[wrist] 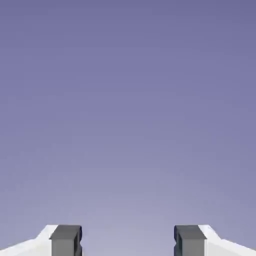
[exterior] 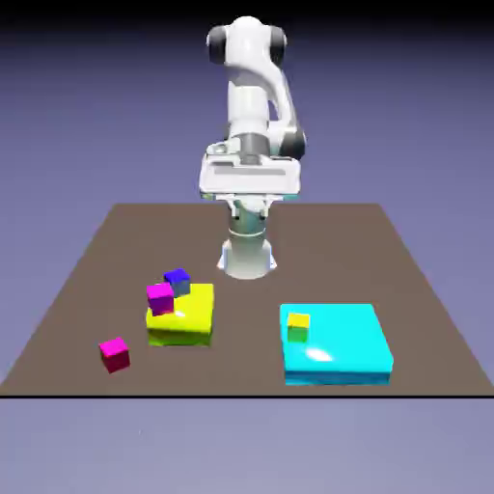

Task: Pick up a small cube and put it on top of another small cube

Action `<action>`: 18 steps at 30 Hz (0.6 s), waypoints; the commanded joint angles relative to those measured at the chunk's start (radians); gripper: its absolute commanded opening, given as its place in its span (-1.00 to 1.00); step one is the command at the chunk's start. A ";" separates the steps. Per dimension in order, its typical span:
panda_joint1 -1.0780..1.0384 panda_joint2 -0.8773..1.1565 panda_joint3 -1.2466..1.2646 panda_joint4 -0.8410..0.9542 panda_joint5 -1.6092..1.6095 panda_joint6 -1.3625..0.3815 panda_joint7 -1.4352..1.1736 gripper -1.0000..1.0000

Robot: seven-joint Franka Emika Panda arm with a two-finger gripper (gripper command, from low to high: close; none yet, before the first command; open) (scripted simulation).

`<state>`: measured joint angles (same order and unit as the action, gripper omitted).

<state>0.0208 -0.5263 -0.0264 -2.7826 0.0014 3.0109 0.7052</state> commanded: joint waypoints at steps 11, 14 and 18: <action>0.080 0.399 -0.240 0.250 0.013 -0.238 -0.327 0.00; 0.102 0.507 -0.306 0.318 0.016 -0.303 -0.416 0.00; 0.131 0.652 -0.393 0.408 0.021 -0.389 -0.535 0.00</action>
<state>0.1506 0.1260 -0.4196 -2.3742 0.0220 2.6218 0.1702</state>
